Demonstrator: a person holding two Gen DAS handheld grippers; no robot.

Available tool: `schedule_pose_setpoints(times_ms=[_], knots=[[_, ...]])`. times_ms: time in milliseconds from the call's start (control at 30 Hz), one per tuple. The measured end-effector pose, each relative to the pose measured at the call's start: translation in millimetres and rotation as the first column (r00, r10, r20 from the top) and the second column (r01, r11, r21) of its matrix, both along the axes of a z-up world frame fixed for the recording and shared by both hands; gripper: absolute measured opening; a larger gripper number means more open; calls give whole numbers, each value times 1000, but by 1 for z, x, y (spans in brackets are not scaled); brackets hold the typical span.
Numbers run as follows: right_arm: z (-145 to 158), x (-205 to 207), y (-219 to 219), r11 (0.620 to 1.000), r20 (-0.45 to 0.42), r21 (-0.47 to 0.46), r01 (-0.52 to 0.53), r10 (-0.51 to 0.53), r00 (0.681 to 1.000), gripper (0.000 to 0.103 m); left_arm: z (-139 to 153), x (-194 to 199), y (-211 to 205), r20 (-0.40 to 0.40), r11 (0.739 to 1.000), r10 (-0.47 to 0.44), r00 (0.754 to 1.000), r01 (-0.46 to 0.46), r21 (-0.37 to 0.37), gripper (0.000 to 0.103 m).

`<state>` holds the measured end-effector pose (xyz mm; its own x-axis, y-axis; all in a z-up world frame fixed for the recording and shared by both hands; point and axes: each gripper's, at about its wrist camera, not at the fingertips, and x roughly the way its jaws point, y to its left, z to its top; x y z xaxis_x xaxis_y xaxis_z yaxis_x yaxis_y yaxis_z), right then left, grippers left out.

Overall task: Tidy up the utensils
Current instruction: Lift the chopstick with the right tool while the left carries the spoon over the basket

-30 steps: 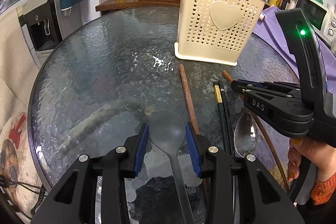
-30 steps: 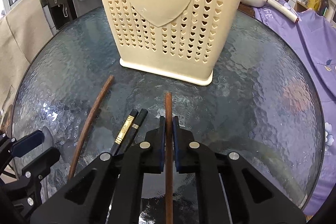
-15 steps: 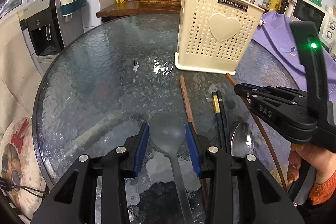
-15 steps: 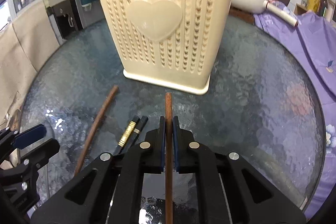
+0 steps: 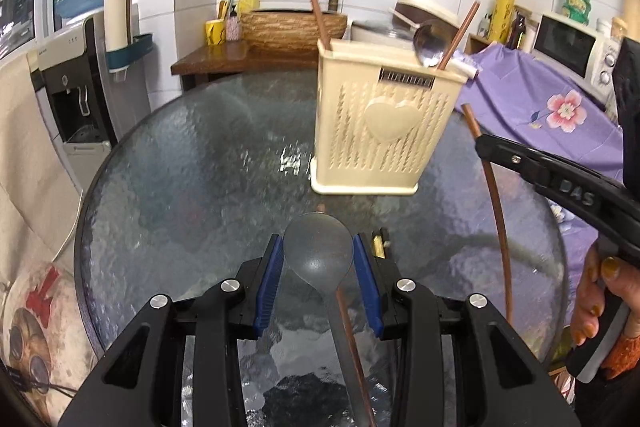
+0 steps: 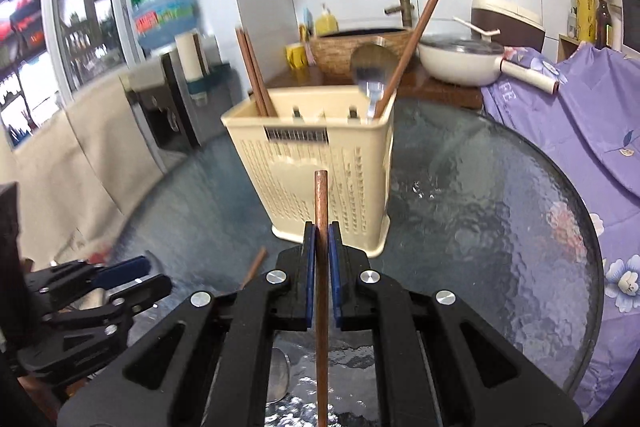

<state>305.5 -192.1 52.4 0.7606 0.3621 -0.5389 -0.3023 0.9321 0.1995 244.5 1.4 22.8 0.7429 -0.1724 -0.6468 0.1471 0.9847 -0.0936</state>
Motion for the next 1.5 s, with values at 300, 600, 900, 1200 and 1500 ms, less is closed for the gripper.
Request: schedule_pose_setpoints(times_ms=[300,600,900,1200,1500], knots=[[38,-26,-23,996,47,70,-61,58,997,7,34,-10,-7,75,999,-49,996,51,-17,36],[56,-39,-30,996,89,65,-66,60,994,7,42,-8,-9,80,996,-78,994,82,-45,35],[81,-45,-31,996,141,44,-73,66,988,7,64,-8,-14,129,995,-94,987,98,-25,35],[141,-29,-17,993,202,18,-116,110,973,7,117,19,-10,200,993,-94,975,106,-52,35],[225,3,-14,997,313,35,-65,51,948,7,190,66,-13,291,997,-29,956,49,-63,35]])
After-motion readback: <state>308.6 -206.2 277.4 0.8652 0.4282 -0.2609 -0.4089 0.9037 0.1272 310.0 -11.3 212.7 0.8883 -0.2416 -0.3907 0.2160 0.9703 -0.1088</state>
